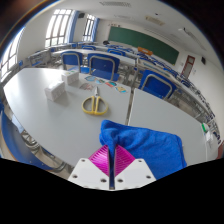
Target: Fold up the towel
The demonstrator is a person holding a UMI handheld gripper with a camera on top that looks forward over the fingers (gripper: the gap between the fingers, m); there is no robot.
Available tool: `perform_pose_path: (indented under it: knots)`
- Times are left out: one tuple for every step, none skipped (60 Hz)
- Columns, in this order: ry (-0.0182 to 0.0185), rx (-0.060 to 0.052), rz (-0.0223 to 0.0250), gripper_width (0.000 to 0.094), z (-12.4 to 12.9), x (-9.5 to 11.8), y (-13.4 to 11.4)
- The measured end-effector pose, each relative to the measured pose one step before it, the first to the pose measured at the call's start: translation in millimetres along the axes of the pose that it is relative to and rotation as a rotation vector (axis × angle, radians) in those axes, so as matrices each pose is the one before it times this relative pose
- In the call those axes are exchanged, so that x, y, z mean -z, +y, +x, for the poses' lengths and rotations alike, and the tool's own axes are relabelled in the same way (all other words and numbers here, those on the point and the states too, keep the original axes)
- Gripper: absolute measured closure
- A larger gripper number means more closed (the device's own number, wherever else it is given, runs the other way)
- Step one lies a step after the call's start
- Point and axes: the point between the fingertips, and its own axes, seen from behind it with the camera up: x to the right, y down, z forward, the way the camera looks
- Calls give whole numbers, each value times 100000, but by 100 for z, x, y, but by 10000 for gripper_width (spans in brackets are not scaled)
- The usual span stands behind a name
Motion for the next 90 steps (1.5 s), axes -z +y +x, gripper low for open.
perform_pose_path:
  knots:
    - [765, 650, 623, 903, 245, 24, -119]
    - [-515, -77, 706, 904, -76, -10, -145]
    - [-705, -224, -83, 905, -132, -52, 38]
    - [-528, -67, -276, 907, -71, -1, 61]
    - [-568, 78, 11, 909, -10, 16, -64]
    - [-495, 45, 44, 912, -2, -30, -104]
    - [-356, -100, -129, 921, -20, 15, 64]
    - [-882, -754, -290, 924, -18, 11, -90]
    - [-952, -990, -384, 924, -52, 83, -86]
    - [-873, -1020, -484, 924, 31, 179, -44]
    - [-1370, -1413, -20, 924, -79, 200, -194]
    - [-1375, -1699, 490, 924, -121, 290, -399]
    - [-1401, -1789, 800, 923, -124, 343, -523]
    - [-1527, -1718, 881, 924, -135, 419, -567]
    - [-1595, -1661, 994, 925, -120, 448, -599]
    - [-1209, -1694, 894, 924, -442, 323, -727]
    - [-1765, -1910, 1454, 924, 98, 450, -754]
    - [-1339, -1737, 1145, 924, -81, 656, -663]
    - [-1574, -1843, 1316, 924, -3, 520, -768]
    - [-1421, -1781, 1240, 924, 81, 517, -765]
    - [-1172, -1779, 1202, 925, 176, 502, -738]
    - [-799, -1742, 1145, 925, 258, 470, -735]
    - [-399, -1569, 1029, 924, 354, 463, -674]
    - [-149, -1395, 837, 925, 451, 419, -572]
    - [73, -1119, 635, 925, 540, 346, -488]
    - [360, -856, 462, 924, 606, 308, -454]
    - [499, -681, 761, 924, 405, -43, -406]
    - [614, -336, 323, 923, 787, 146, -313]
    - [1032, -396, 173, 921, 577, -162, -345]
    - [950, -233, 258, 918, 862, 44, -155]
    - [1072, -155, 98, 916, 860, 78, -75]
    - [1137, -48, -60, 914, 908, -56, 7]
    - [1252, -74, -201, 910, 932, -50, 106]
    - [1292, -91, -426, 910, 984, -144, 191]
    - [1363, -162, -771, 909, 996, -197, 296]
    - [1382, -303, -996, 908, 979, -233, 339]
    - [1114, -433, -975, 907, 1591, -92, 643]
    - [1403, -801, -1140, 902, 274, -494, 222]
    - [1342, -745, -1426, 875, 868, -287, 423]
    - [1439, -709, -1220, 831, 885, -306, 430]
    - [1465, -689, -940, 767, 863, -259, 373]
    - [2047, -520, -869, 675, 1014, -260, 357]
    - [2412, -310, -783, 567, 1040, -246, 347]
    - [1916, 168, -660, 448, 1817, -68, 676]
    - [2012, 159, -688, 332, 623, -97, 53]
    - [1875, 281, -641, 237, 798, -138, 145]
    - [2036, 317, -538, 176, 802, -82, 127]
    - [1658, 337, -427, 136, 643, -12, 101]
    - [1317, 337, -363, 114, 535, 16, 111]
    - [1022, 333, -153, 111, 488, 101, 53]
    - [728, 304, 56, 112, 617, 74, 165]
    - [459, 259, 154, 107, 751, 135, -64]
    - [599, 35, 666, 97, 154, 234, 76]
    - [443, 239, 439, 91, 150, 234, -49]
    - [303, 312, 470, 83, 91, 250, -68]
    - [96, 455, 487, 82, 57, 231, -121]
    - [-83, 536, 530, 83, -6, 246, -125]
    - [-109, 517, 531, 84, 12, 249, -139]
    - [27, 457, 556, 84, 21, 310, -138]
    - [82, 374, 558, 82, 15, 338, -116]
    - [34, 334, 544, 83, -18, 334, -116]
    - [-103, 332, 536, 83, -78, 401, -96]
    - [16, 494, 200, 85, -312, 513, -678]
    - [-291, 281, 852, 85, -7, 319, -20]
    - [-179, 199, 780, 84, 14, 463, -38]
    - [-76, 281, 647, 84, -71, 452, -119]
    - [38, 330, 565, 82, -130, 423, -123]
    - [166, 286, 600, 81, -149, 547, -125]
    - [222, 160, 646, 78, -166, 577, -146]
    - [232, 90, 691, 82, -160, 589, -172]
    - [166, 84, 740, 83, -217, 660, -172]
    - [135, 75, 812, 79, -254, 675, -179]
    - [111, 86, 844, 79, -365, 649, -144]
    - [239, -92, 632, 79, -325, 653, -158]
    - [365, -144, 684, 78, -230, 679, -128]
    - [331, -137, 614, 79, -213, 690, -119]
    - [177, -41, 609, 80, -257, 728, -97]
    - [228, -44, 620, 76, -238, 739, -96]
    - [224, -31, 611, 77, -273, 787, -88]
    - [281, -30, 583, 78, -287, 791, -65]
    - [318, -2, 504, 79, -274, 758, -29]
    - [312, 23, 386, 80, -334, 776, 25]
    - [338, 75, 484, 79, -206, 887, 304]
    - [385, -103, 234, 76, -330, 642, -27]
    - [401, -46, 302, 80, -283, 733, 72]
    - [319, -33, 256, 76, -274, 702, 127]
    - [264, -35, 223, 77, -316, 707, 137]
    - [178, -42, 188, 79, -316, 703, 166]
    - [125, -111, 144, 79, -324, 670, 197]
    - [75, -135, 115, 80, -304, 700, 192]
